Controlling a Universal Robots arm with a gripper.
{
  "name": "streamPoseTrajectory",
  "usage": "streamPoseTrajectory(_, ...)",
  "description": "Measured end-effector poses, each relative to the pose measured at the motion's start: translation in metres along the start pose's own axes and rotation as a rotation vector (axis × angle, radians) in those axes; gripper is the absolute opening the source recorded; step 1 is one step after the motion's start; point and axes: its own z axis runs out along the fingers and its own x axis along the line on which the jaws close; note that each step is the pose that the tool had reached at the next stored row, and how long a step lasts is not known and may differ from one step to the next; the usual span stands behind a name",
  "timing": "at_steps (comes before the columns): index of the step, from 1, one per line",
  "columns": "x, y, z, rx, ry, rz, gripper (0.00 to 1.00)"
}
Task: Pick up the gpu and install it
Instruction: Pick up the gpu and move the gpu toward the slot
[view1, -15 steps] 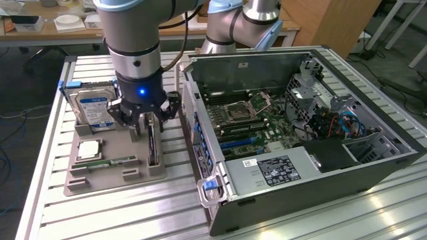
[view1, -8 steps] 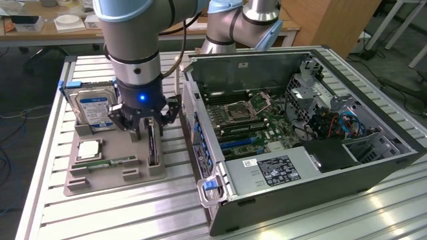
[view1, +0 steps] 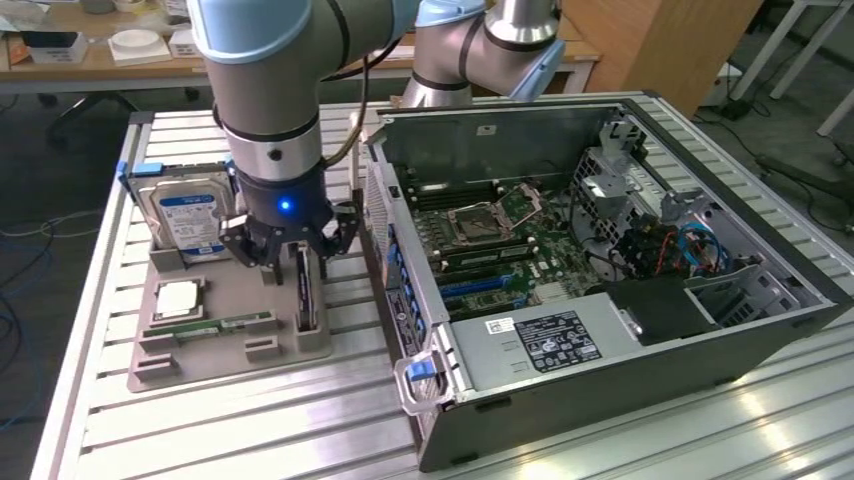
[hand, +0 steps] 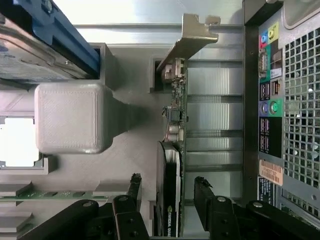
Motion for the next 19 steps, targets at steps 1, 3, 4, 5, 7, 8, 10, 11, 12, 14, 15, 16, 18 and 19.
streamPoseTrajectory(1,0.0,0.0018,0.0011,0.0001,0.0001,0.002,0.55)
streamPoseTrajectory(3,0.0,0.0064,0.0031,0.0002,-0.0001,0.005,0.55)
streamPoseTrajectory(4,0.0,0.0085,0.004,0.0002,-0.0001,0.006,0.55)
streamPoseTrajectory(5,0.0,0.0103,0.005,0.0002,-0.0003,0.008,0.55)
streamPoseTrajectory(7,0.0,0.0107,0.007,0.0003,0.0,0.012,0.55)
streamPoseTrajectory(8,0.0,0.0106,0.0081,0.0004,0.0,0.013,0.55)
streamPoseTrajectory(10,0.001,0.0105,0.01,0.0004,0.0001,0.015,0.55)
streamPoseTrajectory(11,0.001,0.0102,0.0107,0.0004,0.0002,0.016,0.55)
streamPoseTrajectory(12,0.001,0.0099,0.0114,0.0005,0.0001,0.017,0.55)
streamPoseTrajectory(14,0.0,0.0082,0.0125,0.0004,-0.0001,0.02,0.55)
streamPoseTrajectory(15,0.0,0.0075,0.0128,0.0005,-0.0003,0.022,0.55)
streamPoseTrajectory(16,0.0,0.0069,0.0131,0.0009,-0.0003,0.025,0.55)
streamPoseTrajectory(18,0.0,0.0067,0.0134,0.0044,-0.0011,0.038,0.55)
streamPoseTrajectory(19,0.0,0.0066,0.0134,0.0053,-0.0015,0.051,0.55)
